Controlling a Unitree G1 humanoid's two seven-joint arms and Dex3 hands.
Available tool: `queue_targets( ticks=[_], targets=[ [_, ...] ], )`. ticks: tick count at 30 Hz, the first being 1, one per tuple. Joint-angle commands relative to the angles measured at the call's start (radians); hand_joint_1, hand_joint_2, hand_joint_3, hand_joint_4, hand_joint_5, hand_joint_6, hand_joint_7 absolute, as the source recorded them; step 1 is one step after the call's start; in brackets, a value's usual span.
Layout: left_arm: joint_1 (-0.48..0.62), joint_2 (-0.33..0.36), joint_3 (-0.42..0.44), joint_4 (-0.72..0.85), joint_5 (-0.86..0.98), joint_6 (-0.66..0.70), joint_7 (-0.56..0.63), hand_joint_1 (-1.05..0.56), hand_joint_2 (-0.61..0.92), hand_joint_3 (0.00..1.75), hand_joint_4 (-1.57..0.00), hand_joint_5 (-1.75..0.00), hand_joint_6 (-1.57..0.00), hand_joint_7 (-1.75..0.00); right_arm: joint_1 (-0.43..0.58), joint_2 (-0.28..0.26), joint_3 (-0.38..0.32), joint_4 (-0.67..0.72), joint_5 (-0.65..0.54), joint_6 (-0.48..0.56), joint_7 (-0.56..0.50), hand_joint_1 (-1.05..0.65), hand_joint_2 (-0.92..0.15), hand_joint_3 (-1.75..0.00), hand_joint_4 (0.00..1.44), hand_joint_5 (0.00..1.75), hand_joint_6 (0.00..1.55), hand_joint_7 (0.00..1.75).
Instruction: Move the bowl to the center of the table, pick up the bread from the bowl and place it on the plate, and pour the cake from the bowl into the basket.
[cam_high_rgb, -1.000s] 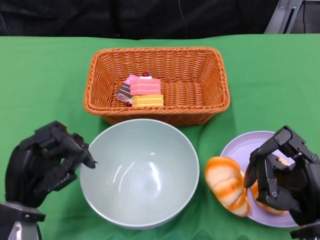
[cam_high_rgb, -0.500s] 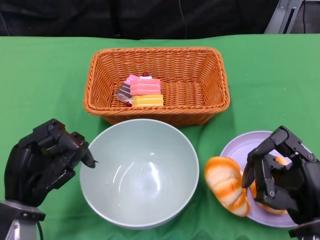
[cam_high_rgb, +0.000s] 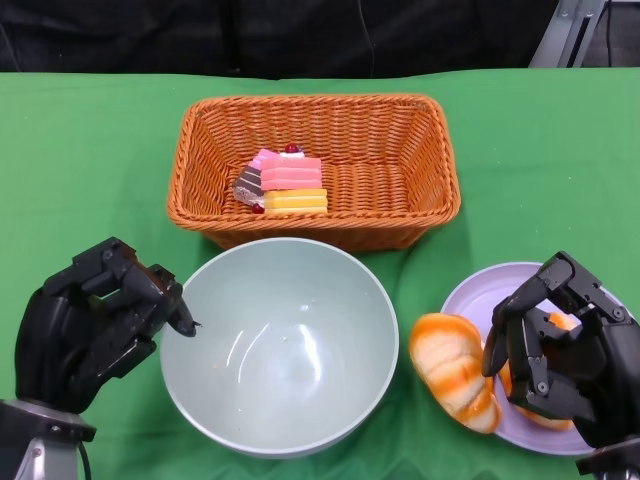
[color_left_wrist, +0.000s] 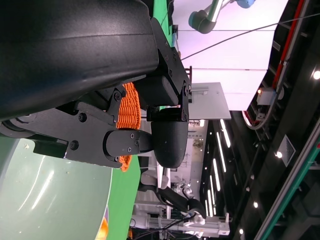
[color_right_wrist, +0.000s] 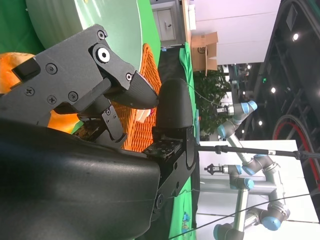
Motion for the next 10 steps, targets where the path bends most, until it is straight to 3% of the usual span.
queue_targets(
  ticks=[1, 10],
  targets=[
    [0.006, 0.006, 0.008, -0.008, -0.003, 0.010, 0.002, -0.14, 0.92, 0.34, -0.77, -1.62, -0.86, -1.30, -0.003, -0.010, -0.010, 0.000, 0.006, -0.012, -0.005, -0.14, -0.61, -1.17, 0.78, 1.75, 0.55, 1.71],
    [0.006, 0.007, 0.007, -0.008, 0.000, 0.012, 0.005, -0.15, 0.91, 0.34, -0.77, -1.62, -0.86, -1.30, -0.004, -0.014, -0.011, 0.004, 0.004, -0.014, -0.004, -0.14, -0.61, -1.17, 0.79, 1.75, 0.55, 1.71]
  ],
)
